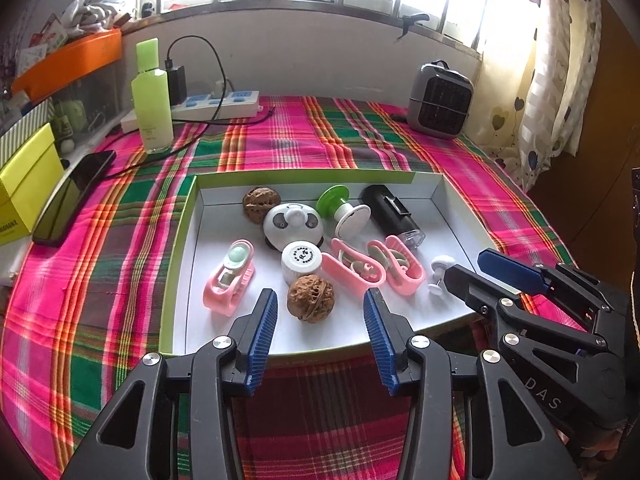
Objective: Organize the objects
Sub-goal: 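Withdraw both open grippers up and back from the box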
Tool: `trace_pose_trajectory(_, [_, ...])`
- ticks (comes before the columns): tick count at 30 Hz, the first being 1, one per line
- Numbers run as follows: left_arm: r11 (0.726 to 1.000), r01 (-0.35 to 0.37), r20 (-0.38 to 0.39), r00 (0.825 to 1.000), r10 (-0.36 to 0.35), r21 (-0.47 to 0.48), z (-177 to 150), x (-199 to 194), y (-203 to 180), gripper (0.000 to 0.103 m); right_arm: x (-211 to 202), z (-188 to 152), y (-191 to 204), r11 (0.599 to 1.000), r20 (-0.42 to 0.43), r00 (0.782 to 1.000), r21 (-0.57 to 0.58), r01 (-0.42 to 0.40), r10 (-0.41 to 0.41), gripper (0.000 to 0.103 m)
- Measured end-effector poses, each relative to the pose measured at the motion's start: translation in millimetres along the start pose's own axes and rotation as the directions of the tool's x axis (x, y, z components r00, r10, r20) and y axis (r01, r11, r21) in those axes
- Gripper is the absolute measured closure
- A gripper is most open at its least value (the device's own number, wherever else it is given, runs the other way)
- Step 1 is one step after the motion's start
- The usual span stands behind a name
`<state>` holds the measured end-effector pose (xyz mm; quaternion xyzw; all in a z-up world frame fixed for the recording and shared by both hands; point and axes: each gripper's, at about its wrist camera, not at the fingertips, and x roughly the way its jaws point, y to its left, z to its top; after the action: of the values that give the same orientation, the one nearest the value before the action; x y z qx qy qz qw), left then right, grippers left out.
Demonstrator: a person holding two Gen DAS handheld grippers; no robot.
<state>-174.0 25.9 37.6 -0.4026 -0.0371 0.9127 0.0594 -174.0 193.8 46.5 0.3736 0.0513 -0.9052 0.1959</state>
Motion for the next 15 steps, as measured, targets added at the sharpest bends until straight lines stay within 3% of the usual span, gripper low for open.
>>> trace_pose_trajectory(15, [1.000,0.001,0.046,0.999,-0.001,-0.001,-18.4,-28.7,-4.1,0.059,-31.4,-16.1,12.4,1.000,0.054,0.999,0.011,-0.008,0.008,0.065])
